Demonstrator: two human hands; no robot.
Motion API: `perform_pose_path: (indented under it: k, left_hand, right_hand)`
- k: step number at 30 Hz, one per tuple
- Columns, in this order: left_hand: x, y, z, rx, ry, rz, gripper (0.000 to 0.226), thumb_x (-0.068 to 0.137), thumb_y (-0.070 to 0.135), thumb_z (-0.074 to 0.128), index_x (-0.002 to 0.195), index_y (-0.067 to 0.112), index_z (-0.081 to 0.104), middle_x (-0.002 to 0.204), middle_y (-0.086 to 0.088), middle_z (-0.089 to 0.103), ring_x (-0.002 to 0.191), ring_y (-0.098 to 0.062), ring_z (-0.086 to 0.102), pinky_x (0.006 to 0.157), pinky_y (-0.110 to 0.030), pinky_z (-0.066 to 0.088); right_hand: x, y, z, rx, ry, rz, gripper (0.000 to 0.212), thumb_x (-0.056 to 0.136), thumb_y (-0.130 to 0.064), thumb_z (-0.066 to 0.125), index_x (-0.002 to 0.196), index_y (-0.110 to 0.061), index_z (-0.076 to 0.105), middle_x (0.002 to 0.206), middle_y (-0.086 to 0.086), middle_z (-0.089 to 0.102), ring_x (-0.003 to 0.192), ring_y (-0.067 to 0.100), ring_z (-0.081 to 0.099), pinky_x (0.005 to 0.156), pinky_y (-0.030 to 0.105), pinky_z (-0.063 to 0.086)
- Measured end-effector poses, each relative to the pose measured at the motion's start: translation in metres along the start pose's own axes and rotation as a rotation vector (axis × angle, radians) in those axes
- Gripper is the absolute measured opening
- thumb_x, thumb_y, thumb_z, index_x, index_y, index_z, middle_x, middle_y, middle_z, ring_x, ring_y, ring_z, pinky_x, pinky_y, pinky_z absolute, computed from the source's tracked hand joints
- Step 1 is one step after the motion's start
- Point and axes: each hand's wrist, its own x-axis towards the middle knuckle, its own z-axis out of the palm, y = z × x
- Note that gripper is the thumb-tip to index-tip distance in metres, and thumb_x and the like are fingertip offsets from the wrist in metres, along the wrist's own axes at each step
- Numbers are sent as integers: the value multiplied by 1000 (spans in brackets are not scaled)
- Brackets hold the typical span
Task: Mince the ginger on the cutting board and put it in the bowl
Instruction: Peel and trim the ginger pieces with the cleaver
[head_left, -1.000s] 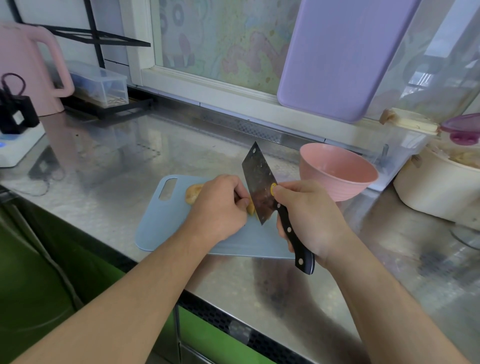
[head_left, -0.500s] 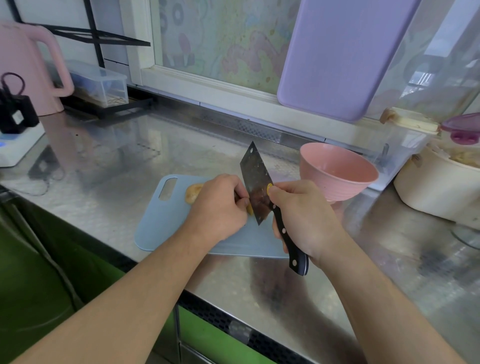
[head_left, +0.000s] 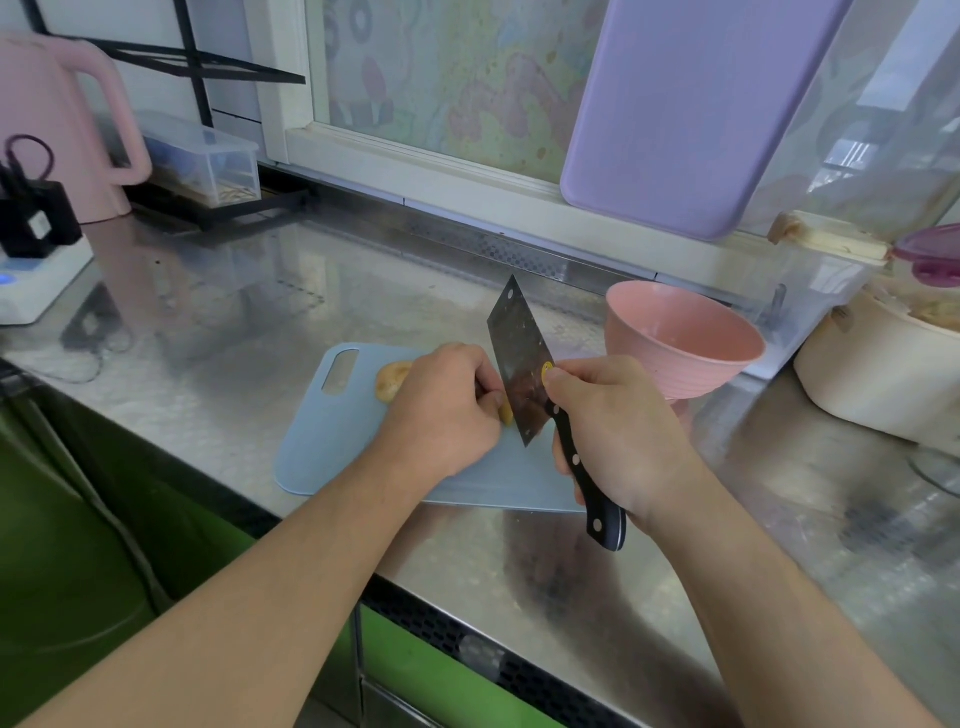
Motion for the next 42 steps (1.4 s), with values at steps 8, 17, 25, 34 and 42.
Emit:
perform_pose_path:
  k: [8,17,25,34,42]
  left_hand:
    - [-1,0,0,22,7,15,15,88,12,71,80,24,67,86,8,68,81,-11,65,78,-37,58]
    - [1,-1,1,15,3,25,19,87,11,70,75,26,66,85,8,68,79,-11,66,77,-39,59]
    - [1,-1,1,12,-2,32,20,86,9,69,74,24,67,83,8,67,77,-11,66,76,-39,59]
    - [0,0,-1,19,-1,23,20,87,9,69,75,25,67,82,10,67,77,-9,65,76,-39,59]
    - [-1,1,-2,20,-7,10,18,87,9,69,77,23,68,81,9,68,77,-11,66,76,-40,59]
  right_hand:
    - [-1,1,7,-91,45,-43,37,104,-14,45,71,4,47,53,18,47,33,15,38,39,22,31]
    - [1,4,6,-87,54,-56,36,104,-17,45,82,10,56,47,15,54,35,14,41,46,26,34]
    - [3,4,6,-77,49,-39,36,104,-18,45,82,10,54,46,14,53,34,15,39,51,31,39]
    - [5,5,8,-77,51,-49,36,102,-16,45,75,7,50,45,13,51,38,18,41,52,31,36]
    - [4,0,10,-84,52,-43,36,102,-11,44,66,-8,46,55,17,44,33,12,36,37,20,28]
